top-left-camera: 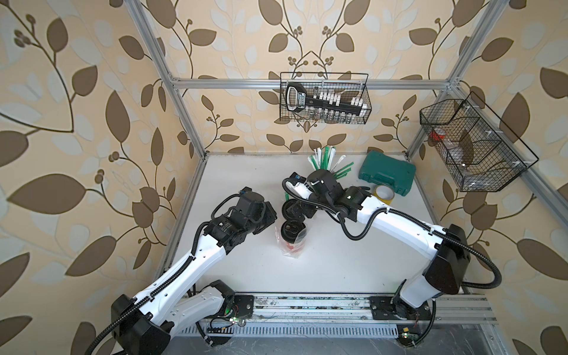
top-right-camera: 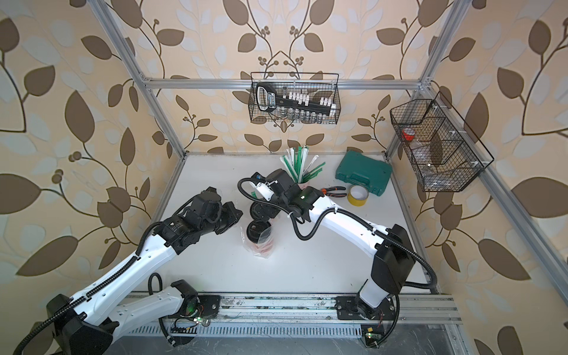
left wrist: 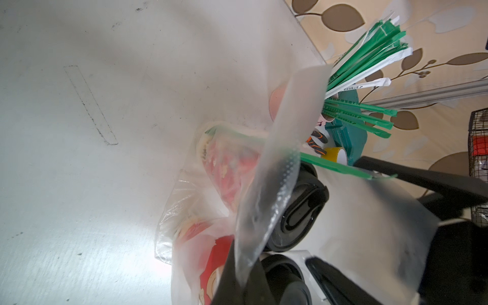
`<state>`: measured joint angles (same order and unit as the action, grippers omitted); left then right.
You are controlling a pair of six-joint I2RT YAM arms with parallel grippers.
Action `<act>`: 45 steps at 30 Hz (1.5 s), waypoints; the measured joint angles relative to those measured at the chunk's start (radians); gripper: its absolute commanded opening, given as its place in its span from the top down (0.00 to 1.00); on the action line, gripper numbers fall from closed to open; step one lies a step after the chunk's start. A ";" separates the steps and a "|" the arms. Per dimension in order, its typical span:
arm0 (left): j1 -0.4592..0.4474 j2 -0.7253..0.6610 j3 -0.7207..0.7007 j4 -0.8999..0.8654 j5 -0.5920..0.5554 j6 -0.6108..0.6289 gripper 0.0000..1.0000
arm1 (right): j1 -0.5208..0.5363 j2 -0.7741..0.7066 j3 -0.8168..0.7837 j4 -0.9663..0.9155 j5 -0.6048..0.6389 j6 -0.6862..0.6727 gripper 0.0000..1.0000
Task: Pack milk tea into plastic carrier bags
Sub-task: Adjust the plastic carrier bag at the center of the board.
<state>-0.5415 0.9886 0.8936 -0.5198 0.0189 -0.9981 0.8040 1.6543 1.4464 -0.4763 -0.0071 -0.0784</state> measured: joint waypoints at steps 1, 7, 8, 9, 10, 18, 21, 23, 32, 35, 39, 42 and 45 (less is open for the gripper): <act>0.000 -0.002 0.000 0.000 0.000 0.000 1.00 | -0.003 0.014 0.008 -0.001 0.005 0.000 0.03; 0.006 -0.005 -0.002 0.000 0.000 0.000 1.00 | -0.022 0.070 0.057 -0.003 0.023 0.000 0.06; 0.006 -0.005 -0.003 0.000 0.000 0.000 1.00 | -0.026 0.077 0.066 -0.003 0.024 0.000 0.07; 0.007 -0.006 -0.005 0.000 0.000 0.000 1.00 | -0.029 0.087 0.079 -0.004 0.027 0.003 0.07; 0.006 -0.006 -0.007 0.000 0.000 0.000 1.00 | -0.034 0.097 0.091 -0.004 0.030 0.005 0.08; 0.012 -0.006 -0.013 0.000 0.001 0.001 1.00 | -0.047 0.157 0.160 -0.023 0.043 0.020 0.09; 0.013 -0.006 -0.013 0.000 0.001 0.001 1.00 | -0.049 0.185 0.195 -0.034 0.045 0.035 0.09; 0.013 -0.006 -0.013 0.000 0.001 0.001 1.00 | -0.051 0.201 0.215 -0.041 0.045 0.047 0.09; 0.020 -0.006 -0.013 0.000 0.004 0.003 1.00 | -0.056 0.260 0.286 -0.072 0.064 0.092 0.08; 0.020 -0.005 -0.013 0.000 0.005 0.003 1.00 | -0.056 0.260 0.286 -0.074 0.064 0.097 0.08; 0.026 -0.003 -0.015 0.000 0.007 0.003 1.00 | -0.056 0.258 0.286 -0.074 0.063 0.098 0.07; 0.026 0.004 -0.015 0.000 0.008 0.003 1.00 | -0.056 0.247 0.281 -0.085 0.059 0.097 0.05; 0.026 0.011 -0.015 0.000 0.008 0.003 1.00 | -0.056 0.217 0.261 -0.101 0.048 0.097 0.04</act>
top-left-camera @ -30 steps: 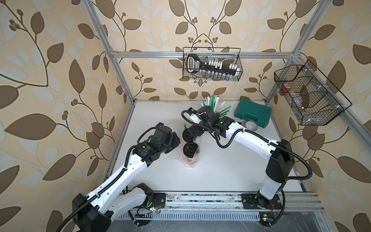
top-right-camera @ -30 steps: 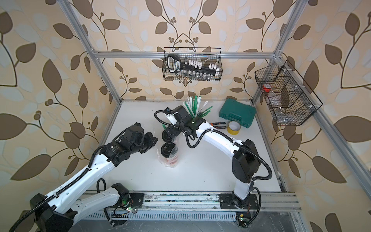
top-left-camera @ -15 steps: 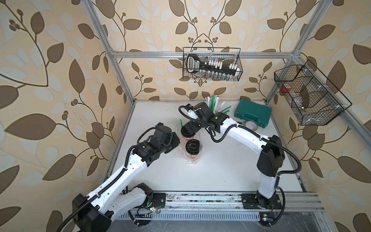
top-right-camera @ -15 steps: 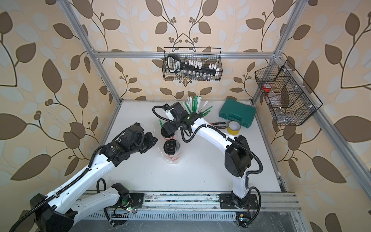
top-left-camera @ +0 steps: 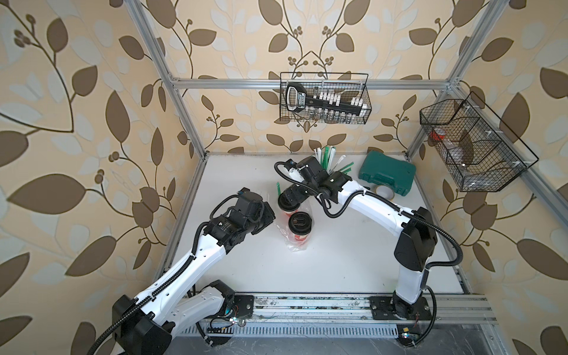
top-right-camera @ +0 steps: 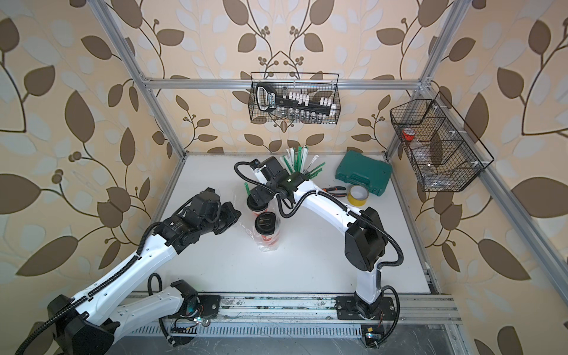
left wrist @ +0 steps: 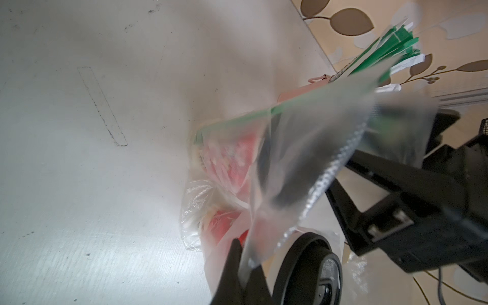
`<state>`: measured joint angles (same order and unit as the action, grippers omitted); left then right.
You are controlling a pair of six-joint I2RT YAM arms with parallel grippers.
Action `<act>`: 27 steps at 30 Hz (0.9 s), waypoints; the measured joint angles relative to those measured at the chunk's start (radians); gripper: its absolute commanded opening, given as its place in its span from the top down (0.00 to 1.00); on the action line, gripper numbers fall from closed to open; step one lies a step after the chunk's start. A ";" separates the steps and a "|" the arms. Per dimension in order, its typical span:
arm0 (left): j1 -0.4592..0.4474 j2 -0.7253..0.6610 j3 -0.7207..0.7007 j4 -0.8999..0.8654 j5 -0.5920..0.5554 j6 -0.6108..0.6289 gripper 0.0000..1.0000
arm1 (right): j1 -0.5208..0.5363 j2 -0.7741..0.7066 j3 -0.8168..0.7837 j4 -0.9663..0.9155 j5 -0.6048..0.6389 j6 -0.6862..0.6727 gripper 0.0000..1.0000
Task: Pack milk tea into plastic carrier bags
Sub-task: Adjust the plastic carrier bag at the center of the board.
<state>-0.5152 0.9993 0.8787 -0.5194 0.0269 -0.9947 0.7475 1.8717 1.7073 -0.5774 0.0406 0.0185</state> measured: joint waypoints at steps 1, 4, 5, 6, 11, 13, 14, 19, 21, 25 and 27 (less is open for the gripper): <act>0.000 0.002 0.000 0.000 0.000 0.000 1.00 | 0.000 -0.011 -0.006 -0.005 -0.003 0.000 0.03; 0.000 0.008 0.000 0.000 0.001 0.000 1.00 | 0.000 -0.041 -0.011 -0.010 -0.011 0.000 0.02; 0.000 0.009 0.000 0.000 0.001 0.000 1.00 | 0.000 -0.050 -0.011 -0.010 -0.014 0.000 0.01; 0.000 0.010 0.000 0.001 0.002 0.000 1.00 | 0.000 -0.060 -0.011 -0.009 -0.018 0.000 0.00; 0.000 0.012 0.000 0.001 0.002 0.001 1.00 | 0.000 -0.103 -0.012 -0.011 -0.029 -0.002 0.01; 0.000 0.012 0.000 0.001 0.002 0.001 1.00 | -0.004 -0.137 -0.019 -0.011 -0.021 0.000 0.00; 0.000 0.012 0.000 0.001 0.002 0.001 1.00 | -0.008 -0.159 -0.029 -0.009 -0.019 0.001 0.01; 0.000 0.012 0.000 0.001 0.002 0.001 1.00 | -0.137 -0.366 -0.162 0.055 -0.026 0.040 0.14; 0.000 0.012 0.000 0.001 0.002 0.001 1.00 | -0.227 -0.435 -0.225 0.093 -0.027 0.064 0.19; 0.000 0.012 0.000 0.001 0.002 0.001 1.00 | -0.363 -0.463 -0.334 0.156 -0.025 0.121 0.25; 0.000 0.012 0.000 0.001 0.002 0.001 1.00 | -0.404 -0.446 -0.396 0.185 -0.038 0.156 0.28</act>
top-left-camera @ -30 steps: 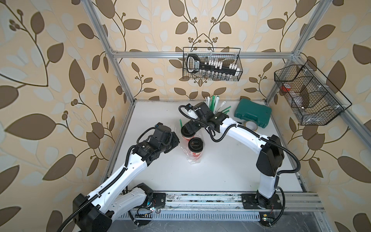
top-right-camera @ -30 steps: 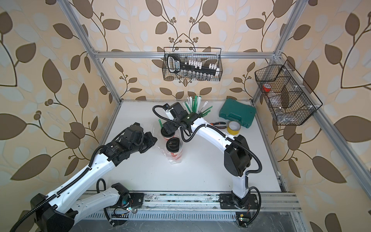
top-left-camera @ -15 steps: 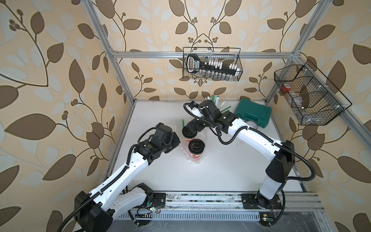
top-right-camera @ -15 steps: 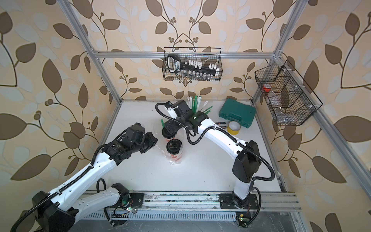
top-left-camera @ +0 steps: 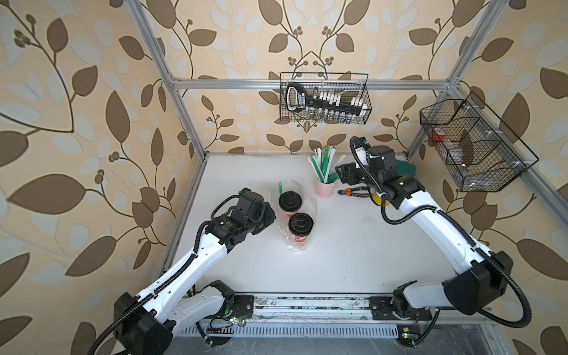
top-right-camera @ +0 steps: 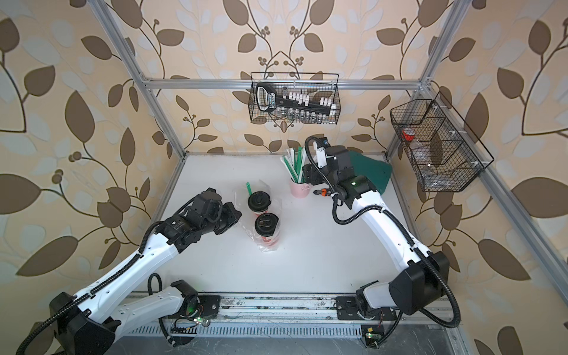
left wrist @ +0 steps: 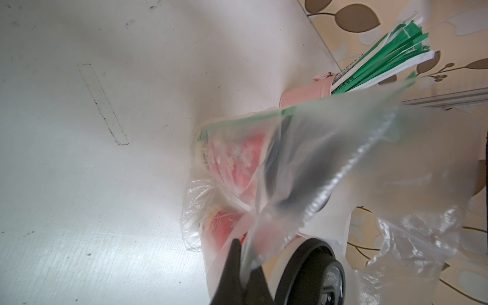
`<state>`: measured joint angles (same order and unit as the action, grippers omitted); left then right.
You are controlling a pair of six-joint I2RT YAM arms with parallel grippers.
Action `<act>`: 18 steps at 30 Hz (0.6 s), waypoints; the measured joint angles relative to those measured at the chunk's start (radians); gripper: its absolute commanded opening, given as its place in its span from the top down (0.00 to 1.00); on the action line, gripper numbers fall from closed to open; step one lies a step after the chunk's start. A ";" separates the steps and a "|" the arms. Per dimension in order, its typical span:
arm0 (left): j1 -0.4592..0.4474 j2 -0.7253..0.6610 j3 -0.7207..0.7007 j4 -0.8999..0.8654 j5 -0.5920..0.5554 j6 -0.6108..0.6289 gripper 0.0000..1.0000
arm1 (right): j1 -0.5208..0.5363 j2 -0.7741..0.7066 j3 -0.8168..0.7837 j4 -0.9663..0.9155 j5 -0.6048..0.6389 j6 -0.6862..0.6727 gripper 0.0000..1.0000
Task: Pack milk tea into plastic carrier bags
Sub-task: Adjust the plastic carrier bag at the center of the board, then pick up the straw from the container.
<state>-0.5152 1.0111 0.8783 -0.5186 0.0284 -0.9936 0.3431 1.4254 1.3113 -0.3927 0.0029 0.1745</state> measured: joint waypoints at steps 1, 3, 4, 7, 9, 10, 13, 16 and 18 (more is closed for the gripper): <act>0.000 0.000 0.000 0.000 0.000 0.000 1.00 | -0.018 0.010 -0.031 0.011 -0.004 0.017 0.30; 0.000 0.002 0.000 0.000 0.000 0.000 1.00 | -0.043 0.030 -0.073 0.027 -0.010 0.048 0.32; 0.000 0.003 0.000 0.000 0.000 0.000 1.00 | -0.050 0.040 -0.088 0.035 -0.012 0.065 0.33; 0.006 0.006 0.000 0.000 0.000 0.000 1.00 | -0.056 0.064 -0.105 0.077 -0.016 0.106 0.38; 0.006 0.006 0.000 0.000 0.000 0.000 1.00 | -0.060 0.077 -0.106 0.117 -0.026 0.129 0.43; 0.006 0.006 0.000 0.000 0.000 0.000 1.00 | -0.062 0.085 -0.106 0.140 -0.032 0.142 0.47; 0.006 0.006 0.000 0.000 0.000 0.000 1.00 | -0.066 0.110 -0.106 0.197 -0.053 0.177 0.55; 0.006 0.006 0.000 -0.001 0.000 0.000 1.00 | -0.069 0.134 -0.106 0.238 -0.070 0.206 0.60; 0.006 0.006 0.000 -0.001 0.000 0.000 1.00 | -0.069 0.145 -0.106 0.256 -0.074 0.219 0.65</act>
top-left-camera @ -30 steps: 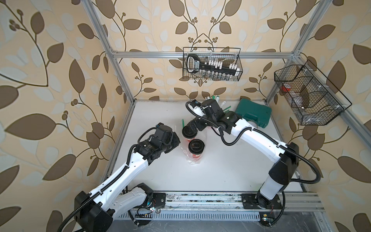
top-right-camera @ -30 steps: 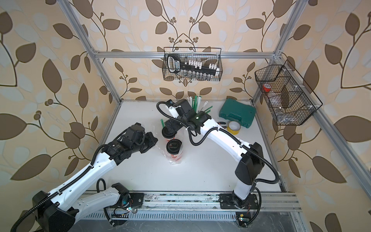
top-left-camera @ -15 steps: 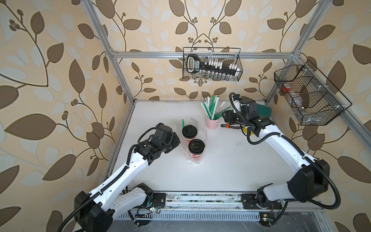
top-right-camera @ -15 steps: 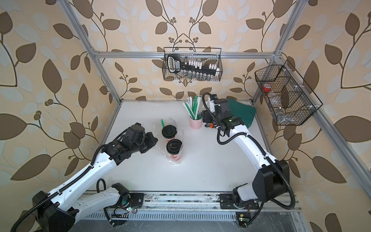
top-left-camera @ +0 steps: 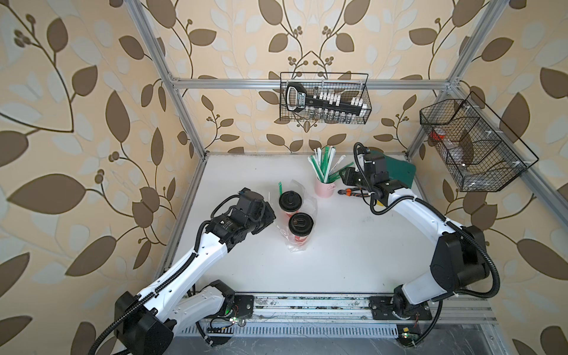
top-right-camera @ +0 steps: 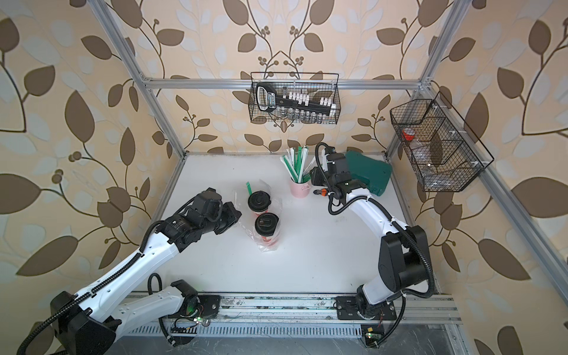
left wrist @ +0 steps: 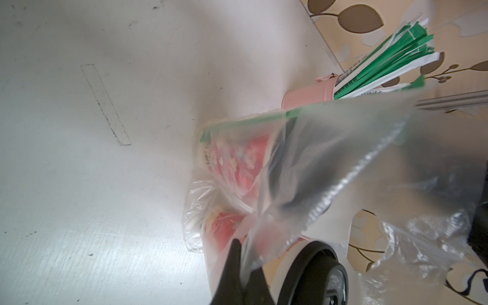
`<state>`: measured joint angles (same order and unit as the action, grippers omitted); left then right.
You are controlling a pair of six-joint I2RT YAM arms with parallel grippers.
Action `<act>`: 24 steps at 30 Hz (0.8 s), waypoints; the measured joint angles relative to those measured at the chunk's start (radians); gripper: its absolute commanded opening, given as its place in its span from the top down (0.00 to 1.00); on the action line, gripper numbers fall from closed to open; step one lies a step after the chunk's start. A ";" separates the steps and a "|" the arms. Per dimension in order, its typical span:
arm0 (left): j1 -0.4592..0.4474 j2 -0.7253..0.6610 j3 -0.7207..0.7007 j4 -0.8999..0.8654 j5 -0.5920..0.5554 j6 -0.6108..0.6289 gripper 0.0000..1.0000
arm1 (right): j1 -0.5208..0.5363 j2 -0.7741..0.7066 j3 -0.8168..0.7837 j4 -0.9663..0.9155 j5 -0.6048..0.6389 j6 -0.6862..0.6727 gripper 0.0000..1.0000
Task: Pack milk tea into plastic carrier bags
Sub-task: Pick up the straw from the container.
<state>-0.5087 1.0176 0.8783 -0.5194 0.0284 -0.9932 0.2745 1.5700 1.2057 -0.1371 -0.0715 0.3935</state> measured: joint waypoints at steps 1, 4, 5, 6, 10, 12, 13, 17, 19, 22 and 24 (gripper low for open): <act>0.000 0.000 0.000 0.000 0.000 0.000 1.00 | 0.000 0.004 0.000 0.006 0.000 0.005 0.68; 0.000 0.000 0.000 0.000 0.000 0.000 1.00 | 0.000 0.016 0.000 0.020 0.000 0.014 0.75; 0.000 0.000 0.000 0.000 0.000 0.000 1.00 | 0.000 0.018 0.000 0.022 0.000 0.020 0.77; 0.000 0.000 0.000 0.000 0.000 0.000 1.00 | 0.000 0.019 0.000 0.024 0.000 0.023 0.79; 0.000 0.000 0.000 0.000 0.000 0.000 1.00 | 0.000 0.019 0.000 0.029 0.000 0.024 0.81; 0.000 0.000 0.000 0.000 0.000 0.000 1.00 | 0.000 0.019 0.000 0.029 0.000 0.021 0.79; 0.000 0.000 0.000 0.000 0.000 0.000 1.00 | 0.000 0.021 0.000 0.029 0.000 0.019 0.74; 0.000 0.000 0.000 0.000 0.000 0.000 1.00 | 0.005 0.039 0.000 0.029 -0.006 -0.004 0.66; 0.000 0.000 0.000 0.000 0.000 0.000 1.00 | 0.016 0.055 0.000 0.028 -0.003 -0.018 0.66; 0.000 0.000 0.000 0.000 0.000 0.000 1.00 | 0.033 0.061 -0.008 0.039 0.002 -0.026 0.64; 0.000 0.000 0.000 -0.001 0.000 0.000 1.00 | 0.039 0.060 -0.029 0.072 0.005 -0.029 0.64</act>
<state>-0.5087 1.0172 0.8783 -0.5201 0.0280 -0.9936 0.3138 1.6302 1.1770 -0.0650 -0.0669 0.3645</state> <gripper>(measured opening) 0.047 0.362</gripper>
